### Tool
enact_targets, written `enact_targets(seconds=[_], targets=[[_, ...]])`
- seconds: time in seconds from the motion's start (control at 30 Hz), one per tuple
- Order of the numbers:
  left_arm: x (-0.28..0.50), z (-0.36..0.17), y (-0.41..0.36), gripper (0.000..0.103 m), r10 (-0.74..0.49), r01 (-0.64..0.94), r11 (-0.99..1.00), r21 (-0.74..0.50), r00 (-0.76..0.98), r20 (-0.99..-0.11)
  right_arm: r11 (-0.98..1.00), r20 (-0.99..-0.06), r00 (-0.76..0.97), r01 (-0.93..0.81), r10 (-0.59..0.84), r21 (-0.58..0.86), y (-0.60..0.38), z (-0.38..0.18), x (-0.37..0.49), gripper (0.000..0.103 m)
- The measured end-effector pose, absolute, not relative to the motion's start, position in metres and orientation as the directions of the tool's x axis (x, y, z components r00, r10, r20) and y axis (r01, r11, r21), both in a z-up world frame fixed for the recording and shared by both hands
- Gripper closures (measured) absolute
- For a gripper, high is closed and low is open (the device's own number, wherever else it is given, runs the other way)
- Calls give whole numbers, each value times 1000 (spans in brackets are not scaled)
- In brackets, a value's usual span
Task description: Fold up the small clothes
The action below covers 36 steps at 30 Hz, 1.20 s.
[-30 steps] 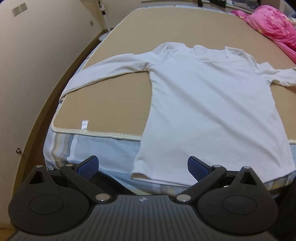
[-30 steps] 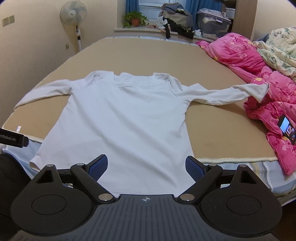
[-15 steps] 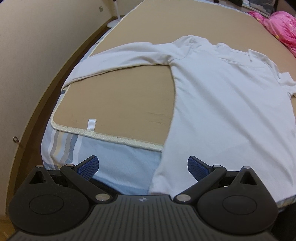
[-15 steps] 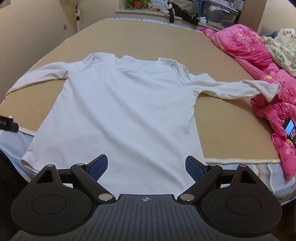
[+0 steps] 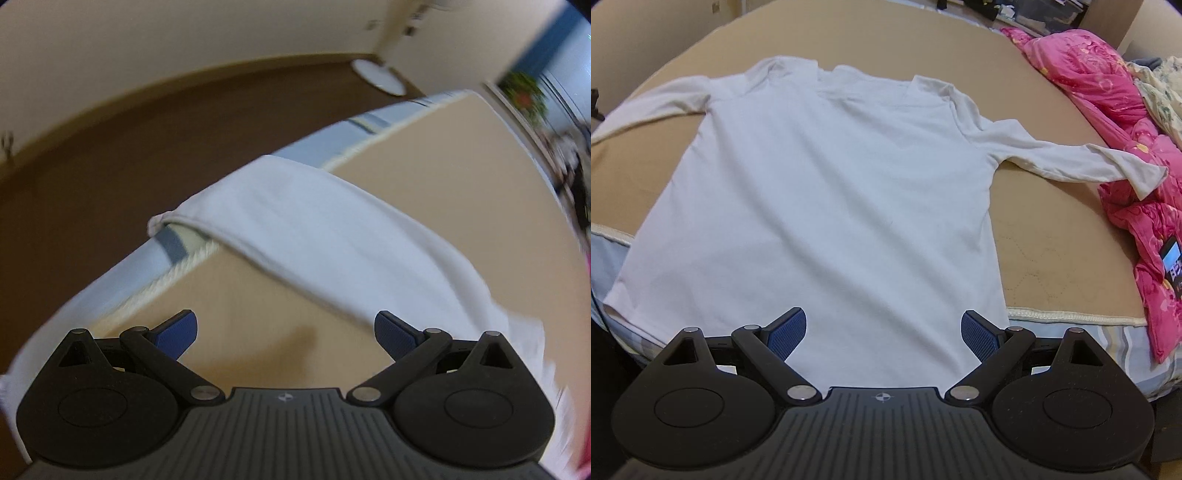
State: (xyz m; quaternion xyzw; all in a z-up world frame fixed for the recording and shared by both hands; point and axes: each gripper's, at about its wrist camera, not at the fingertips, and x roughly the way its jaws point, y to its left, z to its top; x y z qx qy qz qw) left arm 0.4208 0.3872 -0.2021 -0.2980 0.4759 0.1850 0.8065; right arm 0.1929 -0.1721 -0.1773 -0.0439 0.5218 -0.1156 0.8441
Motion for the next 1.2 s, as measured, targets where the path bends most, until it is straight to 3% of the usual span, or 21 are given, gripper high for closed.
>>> enact_targets(seconds=[0.2,0.27,0.3,0.33,0.37,0.5,0.6,0.73,0.83,0.9,0.93,0.97,1.1,1.2], targets=[[467,-219,425,5,59,-724,610,-322,446,-893,965,-878,401,125,-262,-231,-171,-183,208,12],[479,-217,435,44,87,-762,571,-305,426,-901,965,-880,396,116,-263,-236,-171,-186,211,12],[485,-218,441,58,100,-786,550,-281,397,-912,965,-882,393,114,-262,-236,-172,-188,212,12],[491,-218,445,91,114,-807,538,-244,356,-928,966,-885,388,112,-257,-232,-174,-190,212,12],[494,-220,449,96,124,-818,532,-217,329,-936,968,-888,385,111,-251,-226,-174,-192,212,12],[495,-183,434,97,190,-778,595,-200,379,-906,973,-895,384,128,-229,-194,-185,-197,210,12],[500,-118,370,97,215,-621,756,-208,535,-817,975,-899,383,145,-214,-170,-196,-203,205,12],[493,-22,224,97,60,-288,922,-257,764,-643,969,-889,406,206,-211,-136,-214,-202,197,12],[461,-5,91,96,-174,25,966,-257,798,-577,957,-879,422,267,-221,-113,-231,-199,185,12],[435,-33,13,76,-314,209,949,-238,722,-617,947,-879,416,301,-232,-108,-243,-200,176,12],[421,-58,-22,35,-352,284,935,-214,652,-671,943,-881,410,316,-237,-107,-249,-201,173,12],[410,-85,-47,11,-354,340,924,-176,583,-732,938,-882,405,331,-240,-103,-257,-201,170,12],[369,-157,-52,13,-154,376,923,77,548,-822,928,-872,427,365,-241,-78,-284,-201,167,12],[378,-167,13,11,-53,254,962,106,549,-834,926,-862,454,374,-227,-48,-301,-204,184,12]])
